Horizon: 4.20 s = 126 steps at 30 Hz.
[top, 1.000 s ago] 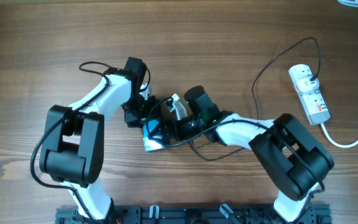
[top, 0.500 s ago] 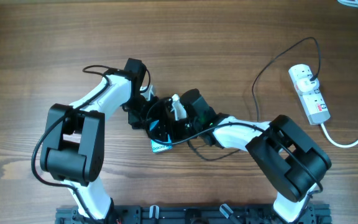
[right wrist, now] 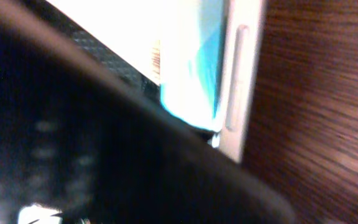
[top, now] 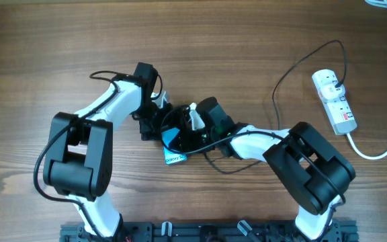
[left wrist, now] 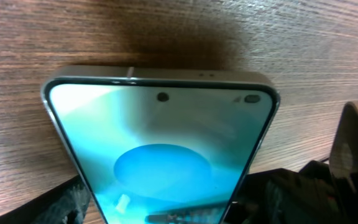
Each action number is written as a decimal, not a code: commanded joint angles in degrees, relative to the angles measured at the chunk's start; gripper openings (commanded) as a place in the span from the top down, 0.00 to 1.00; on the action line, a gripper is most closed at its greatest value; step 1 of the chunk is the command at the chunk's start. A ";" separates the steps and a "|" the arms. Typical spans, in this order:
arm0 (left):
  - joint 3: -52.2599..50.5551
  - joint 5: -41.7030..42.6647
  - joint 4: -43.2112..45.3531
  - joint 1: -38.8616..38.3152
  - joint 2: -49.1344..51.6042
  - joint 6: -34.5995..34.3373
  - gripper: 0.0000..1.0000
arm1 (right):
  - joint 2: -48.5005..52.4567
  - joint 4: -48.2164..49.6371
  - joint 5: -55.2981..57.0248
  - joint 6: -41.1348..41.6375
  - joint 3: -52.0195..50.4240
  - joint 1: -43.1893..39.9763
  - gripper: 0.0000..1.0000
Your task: Plug charger to phone and switch on socket
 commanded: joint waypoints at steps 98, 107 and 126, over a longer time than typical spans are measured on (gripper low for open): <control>-2.36 -30.51 4.07 -7.48 -5.90 -16.06 0.96 | 0.66 -3.17 -1.40 -14.32 -0.26 -20.17 0.00; -2.62 -30.56 6.19 -8.13 -5.90 -19.28 0.96 | 0.66 -3.76 -1.38 -14.27 -0.26 -20.17 0.00; -9.09 -30.53 12.66 -8.11 -5.92 -19.65 0.86 | 0.66 -3.76 -1.40 -14.25 -0.26 -20.17 0.00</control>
